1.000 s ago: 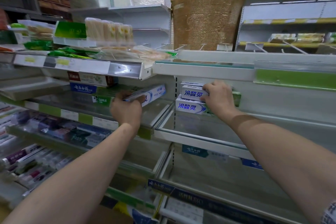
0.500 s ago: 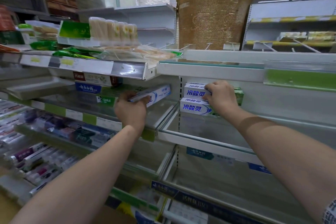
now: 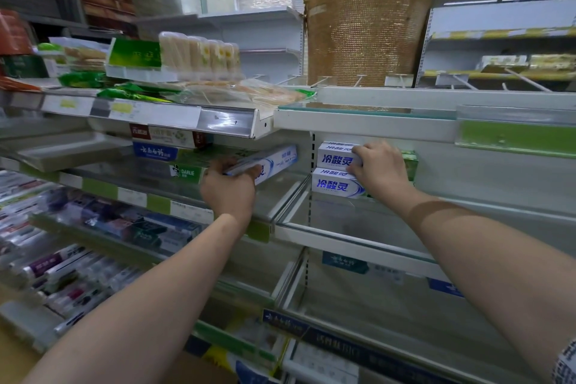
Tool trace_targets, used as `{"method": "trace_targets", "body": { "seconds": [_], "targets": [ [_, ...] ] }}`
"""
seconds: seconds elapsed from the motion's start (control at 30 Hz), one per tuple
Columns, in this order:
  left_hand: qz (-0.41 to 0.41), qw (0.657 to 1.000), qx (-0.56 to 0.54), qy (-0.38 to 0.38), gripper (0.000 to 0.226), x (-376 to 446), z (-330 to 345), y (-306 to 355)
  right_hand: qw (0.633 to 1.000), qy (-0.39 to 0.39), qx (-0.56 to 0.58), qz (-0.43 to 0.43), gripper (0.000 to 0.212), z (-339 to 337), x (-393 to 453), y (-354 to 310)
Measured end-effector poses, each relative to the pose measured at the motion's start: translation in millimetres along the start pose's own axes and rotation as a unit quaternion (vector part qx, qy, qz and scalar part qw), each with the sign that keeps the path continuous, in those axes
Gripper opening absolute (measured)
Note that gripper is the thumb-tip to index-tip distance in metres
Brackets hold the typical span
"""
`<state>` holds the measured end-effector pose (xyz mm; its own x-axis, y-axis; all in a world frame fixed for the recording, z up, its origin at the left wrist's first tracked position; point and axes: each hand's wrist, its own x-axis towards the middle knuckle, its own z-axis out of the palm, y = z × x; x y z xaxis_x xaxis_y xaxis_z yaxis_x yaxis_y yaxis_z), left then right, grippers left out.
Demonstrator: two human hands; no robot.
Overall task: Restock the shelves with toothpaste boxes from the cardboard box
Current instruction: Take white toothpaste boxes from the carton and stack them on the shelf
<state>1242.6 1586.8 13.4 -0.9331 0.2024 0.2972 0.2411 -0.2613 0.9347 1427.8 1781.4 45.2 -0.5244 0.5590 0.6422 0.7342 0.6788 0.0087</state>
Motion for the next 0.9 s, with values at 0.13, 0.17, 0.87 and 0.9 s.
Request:
{"method": "trace_targets", "body": {
  "seconds": [0.13, 0.17, 0.87, 0.9],
  "targets": [
    [-0.004, 1.000, 0.000, -0.013, 0.036, -3, -4, 5, 0.999, 0.029, 0.023, -0.006, 0.045, -3, -13, 2],
    [-0.003, 1.000, 0.001, -0.013, 0.035, -3, -5, 7, 0.998, 0.046, 0.035, 0.007, 0.048, -5, -17, 3],
    [0.021, 0.998, 0.008, -0.063, 0.041, -56, -43, 6, 0.977, 0.023, 0.058, 0.204, 0.052, -64, -113, -2],
    [0.030, 0.997, 0.008, -0.069, 0.040, -63, -40, 9, 0.976, 0.023, 0.056, 0.210, 0.052, -69, -117, 3]
  ]
}}
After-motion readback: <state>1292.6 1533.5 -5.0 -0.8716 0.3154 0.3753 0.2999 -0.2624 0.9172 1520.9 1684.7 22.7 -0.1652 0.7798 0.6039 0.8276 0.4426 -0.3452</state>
